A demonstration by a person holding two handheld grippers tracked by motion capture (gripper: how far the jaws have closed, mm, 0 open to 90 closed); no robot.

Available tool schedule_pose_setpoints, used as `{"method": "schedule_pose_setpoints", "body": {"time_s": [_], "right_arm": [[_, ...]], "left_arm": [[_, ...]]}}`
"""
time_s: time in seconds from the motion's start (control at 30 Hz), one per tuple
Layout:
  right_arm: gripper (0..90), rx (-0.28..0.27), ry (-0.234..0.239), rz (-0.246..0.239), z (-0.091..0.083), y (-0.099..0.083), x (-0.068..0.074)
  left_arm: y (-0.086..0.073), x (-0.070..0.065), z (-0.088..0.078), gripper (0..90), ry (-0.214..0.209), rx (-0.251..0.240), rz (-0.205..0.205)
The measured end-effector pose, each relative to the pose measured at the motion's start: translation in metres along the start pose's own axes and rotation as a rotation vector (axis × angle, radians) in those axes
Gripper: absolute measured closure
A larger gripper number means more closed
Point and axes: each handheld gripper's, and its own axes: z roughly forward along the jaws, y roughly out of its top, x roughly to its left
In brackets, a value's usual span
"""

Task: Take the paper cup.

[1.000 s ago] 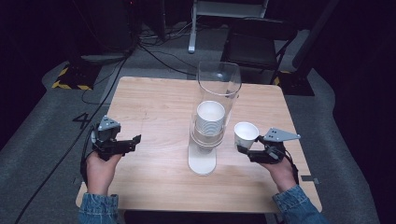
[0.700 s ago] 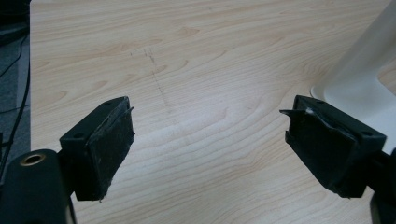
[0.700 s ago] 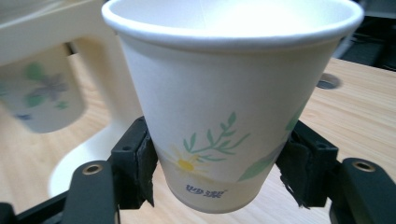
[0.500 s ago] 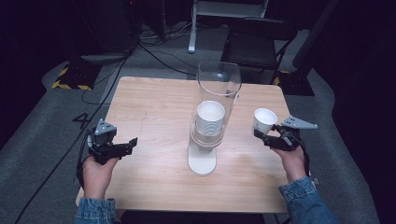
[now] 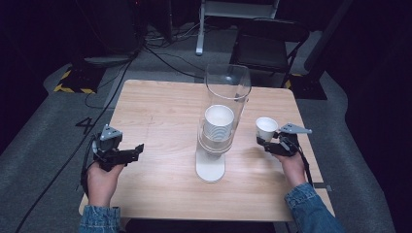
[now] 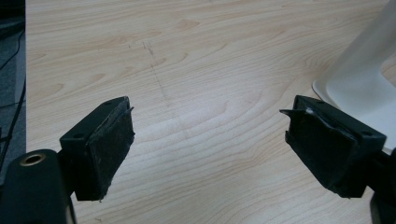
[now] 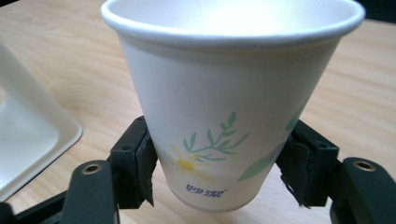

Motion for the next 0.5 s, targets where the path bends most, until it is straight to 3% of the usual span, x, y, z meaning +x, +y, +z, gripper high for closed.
{"method": "schedule_pose_setpoints", "body": {"time_s": [0.07,0.2,0.33,0.43,0.5], "right_arm": [[35.2,0.014,0.027,-0.004,0.006,-0.003,0.004],[35.2,0.032,0.045,-0.06,0.018,-0.008,0.014],[35.1,0.072,0.1,-0.044,0.032,-0.014,0.02],[34.8,0.075,0.143,-0.095,0.038,-0.015,0.031],[34.7,0.088,0.143,-0.13,0.042,-0.016,0.037]], "left_arm": [[0.0,0.001,0.0,15.1,-0.002,0.003,0.007],[0.0,0.0,0.0,15.1,-0.002,-0.003,0.001],[0.0,0.0,0.001,15.1,0.001,0.0,0.004],[0.0,-0.001,0.001,15.1,-0.002,0.006,0.004],[0.0,0.0,0.001,15.1,-0.004,0.007,0.009]]}}
